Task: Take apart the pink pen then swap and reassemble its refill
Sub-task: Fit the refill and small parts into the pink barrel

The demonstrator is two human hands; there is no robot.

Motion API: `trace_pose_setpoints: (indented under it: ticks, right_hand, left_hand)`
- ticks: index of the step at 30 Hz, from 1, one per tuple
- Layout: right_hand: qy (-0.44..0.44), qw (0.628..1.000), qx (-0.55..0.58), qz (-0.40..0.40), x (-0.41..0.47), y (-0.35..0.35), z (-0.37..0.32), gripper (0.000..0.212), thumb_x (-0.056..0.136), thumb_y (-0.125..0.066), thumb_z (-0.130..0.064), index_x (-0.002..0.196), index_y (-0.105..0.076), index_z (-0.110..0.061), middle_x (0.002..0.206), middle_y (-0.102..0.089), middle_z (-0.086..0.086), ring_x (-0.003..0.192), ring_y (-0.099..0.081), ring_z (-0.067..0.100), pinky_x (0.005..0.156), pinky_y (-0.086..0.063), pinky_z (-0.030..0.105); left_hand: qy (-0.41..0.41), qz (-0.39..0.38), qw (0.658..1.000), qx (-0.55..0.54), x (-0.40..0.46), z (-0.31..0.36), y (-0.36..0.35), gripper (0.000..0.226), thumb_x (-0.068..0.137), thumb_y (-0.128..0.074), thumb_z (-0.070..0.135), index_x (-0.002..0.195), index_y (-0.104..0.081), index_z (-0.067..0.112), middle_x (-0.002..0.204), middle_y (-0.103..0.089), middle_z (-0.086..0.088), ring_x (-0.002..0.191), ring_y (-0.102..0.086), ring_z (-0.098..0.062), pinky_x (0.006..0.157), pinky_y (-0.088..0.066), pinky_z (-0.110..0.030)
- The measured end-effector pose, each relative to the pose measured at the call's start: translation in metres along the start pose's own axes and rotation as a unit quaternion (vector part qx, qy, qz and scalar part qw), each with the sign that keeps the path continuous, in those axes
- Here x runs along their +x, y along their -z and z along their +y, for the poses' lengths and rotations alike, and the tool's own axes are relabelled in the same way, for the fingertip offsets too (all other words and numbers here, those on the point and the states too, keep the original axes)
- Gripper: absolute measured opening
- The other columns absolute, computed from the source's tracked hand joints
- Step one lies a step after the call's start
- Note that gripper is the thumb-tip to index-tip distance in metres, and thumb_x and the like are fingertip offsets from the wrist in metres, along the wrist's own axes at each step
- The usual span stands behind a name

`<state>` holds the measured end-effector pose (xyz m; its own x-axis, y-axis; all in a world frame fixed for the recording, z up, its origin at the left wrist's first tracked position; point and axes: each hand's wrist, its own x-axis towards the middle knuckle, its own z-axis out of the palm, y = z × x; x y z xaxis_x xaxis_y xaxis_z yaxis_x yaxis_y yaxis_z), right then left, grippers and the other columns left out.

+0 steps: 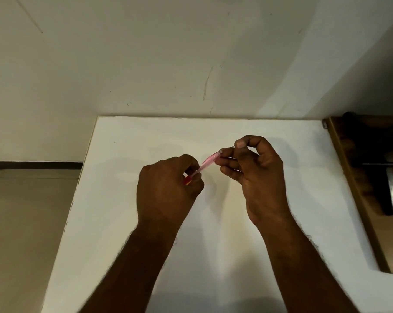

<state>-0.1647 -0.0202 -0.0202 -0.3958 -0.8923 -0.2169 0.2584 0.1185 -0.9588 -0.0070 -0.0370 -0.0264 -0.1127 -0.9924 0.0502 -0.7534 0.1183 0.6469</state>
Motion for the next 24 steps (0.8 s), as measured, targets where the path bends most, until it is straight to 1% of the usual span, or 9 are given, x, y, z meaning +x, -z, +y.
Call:
trace_pose_setpoints:
  ticks: [5, 9, 12, 14, 17, 19, 22, 24]
  right_hand:
    - [0.024, 0.999, -0.048, 0.003, 0.001, 0.001, 0.005, 0.009, 0.101, -0.061, -0.018, 0.094, -0.066, -0.017, 0.084, -0.080, 0.000, 0.081, -0.079, 0.021, 0.071, -0.060, 0.026]
    - [0.033, 0.995, -0.096, -0.002, 0.000, 0.002, 0.007, 0.010, 0.099, -0.065, -0.018, 0.091, -0.071, -0.018, 0.087, -0.079, 0.002, 0.082, -0.079, 0.020, 0.073, -0.063, 0.029]
    - [0.026, 0.995, -0.094, -0.023, -0.001, 0.002, 0.005, 0.011, 0.100, -0.064, -0.021, 0.095, -0.074, -0.019, 0.090, -0.079, 0.001, 0.084, -0.079, 0.021, 0.074, -0.063, 0.030]
    - [0.020, 0.997, -0.065, -0.027, 0.000, 0.004, 0.003, 0.016, 0.102, -0.059, -0.021, 0.100, -0.074, -0.017, 0.091, -0.079, 0.002, 0.084, -0.078, 0.022, 0.074, -0.062, 0.030]
    - [0.025, 0.999, -0.033, 0.018, 0.004, 0.013, 0.000, 0.021, 0.105, -0.053, -0.020, 0.105, -0.072, -0.010, 0.086, -0.077, 0.003, 0.079, -0.077, 0.022, 0.072, -0.062, 0.030]
    - [0.033, 0.997, -0.038, 0.064, 0.008, 0.020, -0.001, 0.018, 0.105, -0.055, -0.016, 0.104, -0.072, -0.009, 0.082, -0.074, 0.002, 0.073, -0.075, 0.018, 0.068, -0.061, 0.027]
    - [0.047, 0.987, -0.094, 0.122, 0.013, 0.030, 0.002, 0.013, 0.100, -0.061, -0.010, 0.100, -0.073, -0.012, 0.081, -0.073, 0.003, 0.065, -0.072, 0.011, 0.065, -0.059, 0.026]
    - [0.061, 0.977, -0.151, 0.135, 0.015, 0.035, 0.006, 0.012, 0.096, -0.065, -0.008, 0.098, -0.075, -0.013, 0.083, -0.075, 0.001, 0.063, -0.071, 0.010, 0.065, -0.056, 0.027]
  left_hand:
    - [-0.002, -0.005, 1.000, 0.001, 0.000, 0.001, 0.000, 0.012, 0.079, -0.064, 0.035, 0.087, -0.070, 0.028, 0.075, -0.074, 0.010, 0.070, -0.070, -0.014, 0.071, -0.056, -0.038]
    - [-0.004, -0.006, 1.000, 0.001, 0.000, 0.001, -0.001, 0.013, 0.080, -0.063, 0.038, 0.088, -0.070, 0.030, 0.076, -0.074, 0.012, 0.069, -0.069, -0.012, 0.070, -0.057, -0.037]
    - [0.001, -0.005, 1.000, 0.000, -0.001, 0.001, -0.003, 0.011, 0.081, -0.064, 0.039, 0.089, -0.068, 0.032, 0.079, -0.074, 0.014, 0.070, -0.069, -0.010, 0.069, -0.057, -0.035]
    - [0.005, -0.004, 1.000, -0.005, -0.001, 0.000, -0.003, 0.010, 0.082, -0.064, 0.040, 0.089, -0.066, 0.033, 0.080, -0.073, 0.015, 0.069, -0.069, -0.008, 0.068, -0.057, -0.035]
    - [0.011, -0.004, 1.000, -0.019, -0.001, 0.000, -0.003, 0.009, 0.082, -0.065, 0.039, 0.089, -0.066, 0.033, 0.082, -0.073, 0.016, 0.068, -0.070, -0.007, 0.067, -0.058, -0.036]
    - [0.015, -0.006, 1.000, -0.026, -0.001, -0.001, -0.003, 0.008, 0.082, -0.065, 0.038, 0.089, -0.065, 0.033, 0.082, -0.073, 0.017, 0.068, -0.070, -0.007, 0.067, -0.058, -0.036]
    - [0.019, -0.005, 0.999, -0.044, -0.001, -0.002, -0.003, 0.007, 0.083, -0.066, 0.037, 0.088, -0.066, 0.033, 0.082, -0.073, 0.018, 0.066, -0.070, -0.006, 0.066, -0.059, -0.036]
    - [0.023, 0.002, 0.999, -0.049, 0.000, -0.003, -0.002, 0.006, 0.081, -0.066, 0.037, 0.087, -0.065, 0.034, 0.081, -0.072, 0.019, 0.067, -0.070, -0.005, 0.066, -0.058, -0.034]
